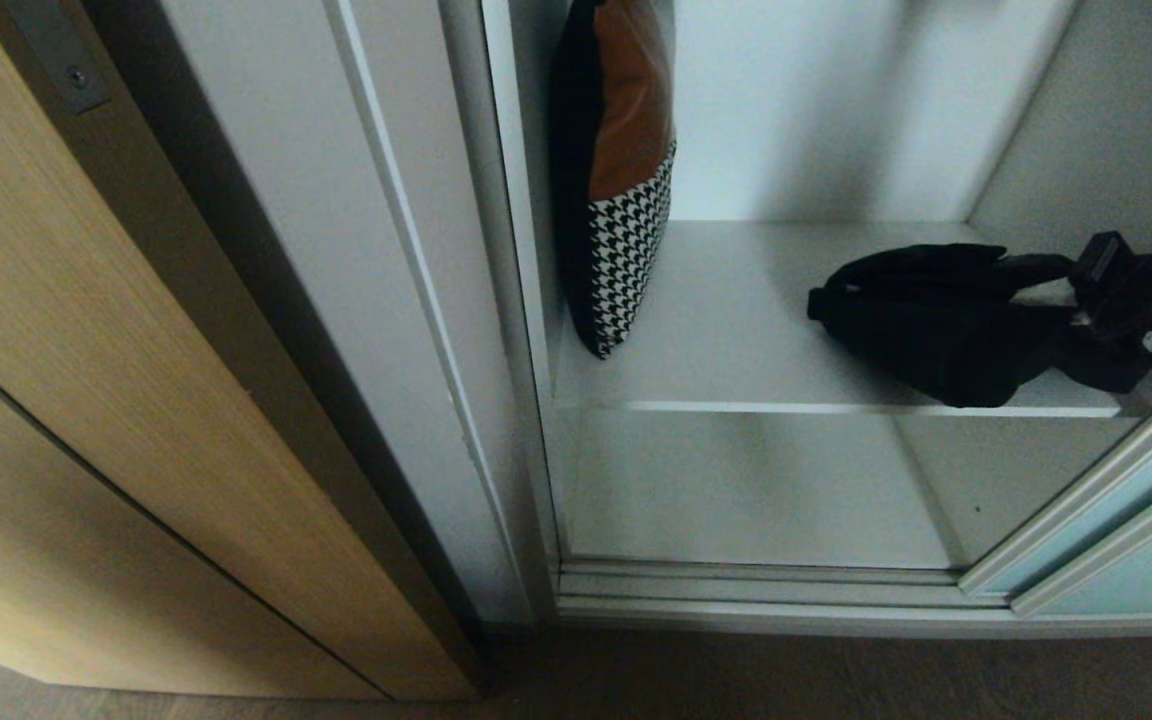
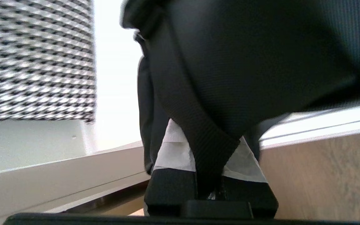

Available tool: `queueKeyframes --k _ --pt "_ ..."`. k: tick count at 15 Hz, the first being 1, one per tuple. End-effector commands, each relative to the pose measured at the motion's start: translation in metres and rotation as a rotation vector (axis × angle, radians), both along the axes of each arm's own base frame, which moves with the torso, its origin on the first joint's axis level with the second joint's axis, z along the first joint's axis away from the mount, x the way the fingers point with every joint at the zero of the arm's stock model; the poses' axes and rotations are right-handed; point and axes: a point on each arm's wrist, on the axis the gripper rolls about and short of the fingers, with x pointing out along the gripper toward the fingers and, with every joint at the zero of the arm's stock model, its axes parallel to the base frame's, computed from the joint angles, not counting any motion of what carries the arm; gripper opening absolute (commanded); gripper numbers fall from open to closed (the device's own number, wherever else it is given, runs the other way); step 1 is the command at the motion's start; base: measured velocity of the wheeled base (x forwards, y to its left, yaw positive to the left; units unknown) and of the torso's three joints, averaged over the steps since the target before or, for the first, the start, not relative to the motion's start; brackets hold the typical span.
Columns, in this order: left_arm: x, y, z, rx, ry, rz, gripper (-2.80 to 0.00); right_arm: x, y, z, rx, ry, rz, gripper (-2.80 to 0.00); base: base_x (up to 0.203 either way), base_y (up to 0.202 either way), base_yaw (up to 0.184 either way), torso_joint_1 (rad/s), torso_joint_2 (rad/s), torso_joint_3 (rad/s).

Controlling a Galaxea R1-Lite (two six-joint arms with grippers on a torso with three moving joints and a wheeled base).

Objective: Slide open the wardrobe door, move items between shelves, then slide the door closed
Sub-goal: Place the bag on the lower shelf

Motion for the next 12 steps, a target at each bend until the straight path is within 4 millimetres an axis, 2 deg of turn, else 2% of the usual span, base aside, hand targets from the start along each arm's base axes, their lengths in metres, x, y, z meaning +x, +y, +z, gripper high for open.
queueKeyframes --k 1,5,9,12 --pt "0.000 0.000 0.000 0.000 0.001 -0.001 -2.80 -0.036 0.005 0.034 -0.028 -0.091 -0.016 -2.80 0.000 0.000 0.000 0.000 0.00 0.000" --pt "0.000 0.000 0.000 0.000 0.001 0.000 -2.80 -0.073 0.015 0.054 -0.065 -0.125 -0.010 -2.80 0.000 0.000 0.000 0.000 0.00 0.000" --pt "0.000 0.000 0.000 0.000 0.001 -0.001 -2.80 -0.108 0.026 0.057 -0.124 -0.148 0.006 -2.80 0.000 0.000 0.000 0.000 0.00 0.000" --pt "0.000 0.000 0.000 0.000 0.002 -0.001 -2.80 -0.132 0.028 0.068 -0.153 -0.194 -0.019 -2.80 0.000 0.000 0.000 0.000 0.00 0.000"
